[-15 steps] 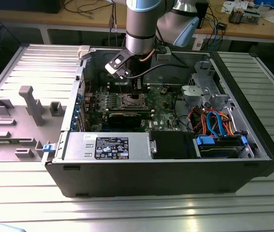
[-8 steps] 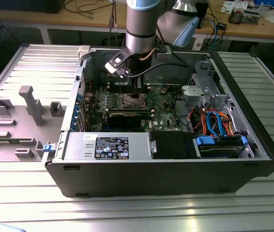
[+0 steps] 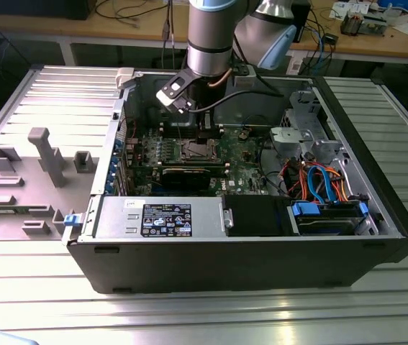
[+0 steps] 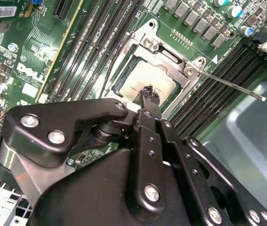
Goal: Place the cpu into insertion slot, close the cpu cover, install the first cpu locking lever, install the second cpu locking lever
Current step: 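Install the first cpu locking lever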
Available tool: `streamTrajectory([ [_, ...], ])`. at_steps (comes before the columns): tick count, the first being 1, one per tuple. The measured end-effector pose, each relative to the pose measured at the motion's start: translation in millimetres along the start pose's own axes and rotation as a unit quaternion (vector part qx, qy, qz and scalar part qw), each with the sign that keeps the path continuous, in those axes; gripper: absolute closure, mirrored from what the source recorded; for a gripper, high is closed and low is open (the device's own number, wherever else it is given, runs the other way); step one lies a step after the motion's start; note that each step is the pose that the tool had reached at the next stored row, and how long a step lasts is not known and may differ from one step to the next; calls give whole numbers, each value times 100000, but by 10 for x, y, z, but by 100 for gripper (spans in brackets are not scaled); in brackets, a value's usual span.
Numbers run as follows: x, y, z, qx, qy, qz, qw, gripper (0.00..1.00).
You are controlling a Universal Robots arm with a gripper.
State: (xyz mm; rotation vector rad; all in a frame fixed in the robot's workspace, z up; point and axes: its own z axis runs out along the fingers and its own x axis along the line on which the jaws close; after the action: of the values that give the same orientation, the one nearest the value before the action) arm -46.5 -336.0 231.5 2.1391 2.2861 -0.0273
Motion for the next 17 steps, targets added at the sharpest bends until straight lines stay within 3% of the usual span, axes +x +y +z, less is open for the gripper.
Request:
streamTrajectory([
  [17, -5, -2, -242, 3, -2, 5, 100000, 89],
])
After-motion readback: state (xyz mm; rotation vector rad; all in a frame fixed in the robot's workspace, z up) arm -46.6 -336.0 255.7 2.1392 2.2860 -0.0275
